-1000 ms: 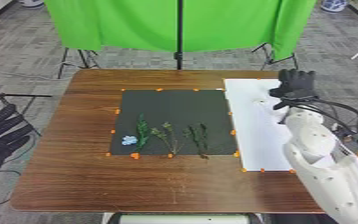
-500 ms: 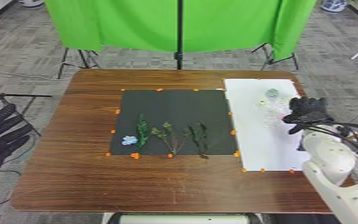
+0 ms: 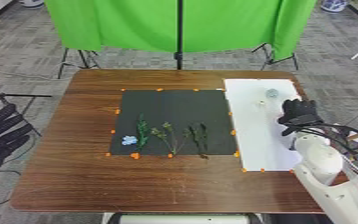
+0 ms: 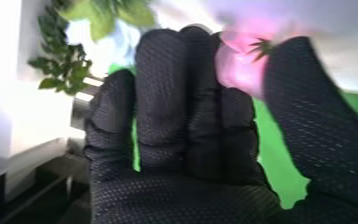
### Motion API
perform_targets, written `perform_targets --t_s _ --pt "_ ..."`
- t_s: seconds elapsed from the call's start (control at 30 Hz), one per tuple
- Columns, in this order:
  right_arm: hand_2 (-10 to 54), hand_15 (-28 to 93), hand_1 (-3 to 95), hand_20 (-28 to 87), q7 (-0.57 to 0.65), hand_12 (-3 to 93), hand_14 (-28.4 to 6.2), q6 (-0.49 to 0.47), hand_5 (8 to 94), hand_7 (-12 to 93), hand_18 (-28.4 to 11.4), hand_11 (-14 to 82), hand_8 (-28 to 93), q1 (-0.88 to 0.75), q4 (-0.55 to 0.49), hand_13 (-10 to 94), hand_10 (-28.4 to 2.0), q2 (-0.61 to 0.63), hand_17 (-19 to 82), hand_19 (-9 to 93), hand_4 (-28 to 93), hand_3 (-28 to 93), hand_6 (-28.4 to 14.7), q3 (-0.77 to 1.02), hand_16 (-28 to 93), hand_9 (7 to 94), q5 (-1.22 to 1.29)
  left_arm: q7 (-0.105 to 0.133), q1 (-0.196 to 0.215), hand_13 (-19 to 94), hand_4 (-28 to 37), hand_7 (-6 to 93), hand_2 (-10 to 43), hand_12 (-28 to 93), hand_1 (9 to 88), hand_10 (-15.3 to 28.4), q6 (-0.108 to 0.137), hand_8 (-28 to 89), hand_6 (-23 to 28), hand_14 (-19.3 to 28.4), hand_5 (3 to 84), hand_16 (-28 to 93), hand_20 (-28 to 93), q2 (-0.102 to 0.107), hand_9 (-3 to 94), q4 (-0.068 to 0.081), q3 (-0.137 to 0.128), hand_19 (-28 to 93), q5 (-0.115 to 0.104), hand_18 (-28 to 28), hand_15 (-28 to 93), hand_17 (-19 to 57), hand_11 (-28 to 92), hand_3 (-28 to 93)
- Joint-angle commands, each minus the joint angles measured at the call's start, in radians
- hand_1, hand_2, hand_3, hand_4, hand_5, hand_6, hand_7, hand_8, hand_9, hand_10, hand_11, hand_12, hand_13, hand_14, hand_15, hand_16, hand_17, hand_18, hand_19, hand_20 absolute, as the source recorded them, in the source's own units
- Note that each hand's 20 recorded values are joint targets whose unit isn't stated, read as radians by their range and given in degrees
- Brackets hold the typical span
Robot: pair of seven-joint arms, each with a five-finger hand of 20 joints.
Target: Arrange flowers
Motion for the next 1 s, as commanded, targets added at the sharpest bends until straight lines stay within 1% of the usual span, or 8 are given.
perform_targets --t_s 0.03,0.2,0.27,0.47,0.6,0.73,0.77,1.0 --pt "-9.2 58 46.2 48 -0.059 47.6 -3.2 0.083 72.2 49 -18.9 22.1 -15 0.018 -0.071 77 -2.5 -0.023 31 82 -28 85 0.2 0.006 32 86.8 -0.047 0.001 0.025 21 -28.1 22.3 -5.4 16 24.1 10.1 0.01 -11 0.9 13.8 29.7 1 6 -0.025 23.3 0.002 0.007 45 -0.001 23.2 30 -10.2 20 69" --pt "-9.5 58 45.8 48 -0.176 48.5 -2.9 0.177 73.4 49 -19.0 21.8 -16 0.141 -0.128 77 -2.7 -0.093 31 82 -28 87 -0.3 -0.095 34 87.7 -0.017 0.002 0.033 21 -28.1 22.1 -5.4 16 24.1 10.2 0.022 -11 0.9 13.9 29.7 1 6 -0.028 23.3 0.008 0.03 45 -0.01 23.2 30 -10.2 20 69" --pt "-9.5 58 46.0 48 -0.242 48.8 -2.9 0.157 73.7 49 -18.9 21.7 -16 0.213 -0.125 77 -2.8 -0.148 31 82 -28 87 -0.3 -0.161 34 87.8 -0.002 -0.004 0.028 21 -28.1 22.0 -5.4 16 24.2 10.1 0.019 -11 0.8 13.8 29.7 1 6 -0.025 23.2 0.009 0.032 45 -0.008 23.2 30 -10.2 20 69" --pt "-9.5 57 48.0 48 -0.377 48.7 -2.6 0.137 75.9 42 -18.1 19.8 -14 0.436 0.039 76 -3.0 -0.366 31 82 -28 83 0.8 -0.392 36 87.4 -0.044 -0.013 0.005 21 -28.1 22.2 -5.5 16 24.1 10.1 0.021 -11 0.9 13.8 29.6 1 6 -0.005 23.2 0.014 0.039 45 -0.007 23.2 30 -10.2 20 69" --pt "-9.5 57 47.8 47 -0.447 48.1 -2.1 0.081 76.3 41 -17.9 19.1 -14 0.489 0.088 76 -2.9 -0.462 31 81 -28 84 1.2 -0.469 36 87.3 -0.085 -0.028 -0.033 21 -28.1 22.3 -5.5 16 24.1 10.1 0.016 -11 0.8 13.8 29.5 1 6 0.021 23.1 0.028 0.063 45 -0.005 23.2 30 -10.2 21 69" --pt "-9.5 56 47.9 47 -0.499 48.0 -2.1 0.053 76.0 41 -17.9 18.8 -13 0.526 0.151 76 -2.8 -0.528 31 81 -28 83 1.4 -0.522 36 87.2 -0.146 -0.021 -0.054 21 -28.1 22.3 -5.5 16 24.0 10.1 0.022 -11 0.8 13.8 29.4 1 6 0.043 23.1 0.031 0.078 45 -0.005 23.2 30 -10.2 20 70" --pt "-9.5 56 47.9 47 -0.478 48.0 -2.0 0.049 75.9 41 -17.8 18.7 -13 0.529 0.138 76 -2.7 -0.517 31 81 -28 83 1.5 -0.557 36 87.1 -0.149 -0.016 -0.042 21 -28.1 22.3 -5.5 16 24.1 10.0 0.011 -11 0.8 13.8 29.4 1 6 0.033 23.1 0.024 0.074 45 0.001 23.2 30 -10.2 20 69" --pt "-9.5 56 48.1 47 -0.517 47.9 -2.0 0.048 75.7 41 -17.6 18.7 -13 0.573 0.253 76 -2.7 -0.585 31 81 -28 82 1.8 -0.615 36 87.0 -0.229 -0.005 -0.046 21 -28.1 22.2 -5.5 16 24.1 10.1 0.02 -11 0.8 13.8 29.3 1 6 0.044 23.1 0.026 0.079 45 0.0 23.2 30 -10.2 20 69"
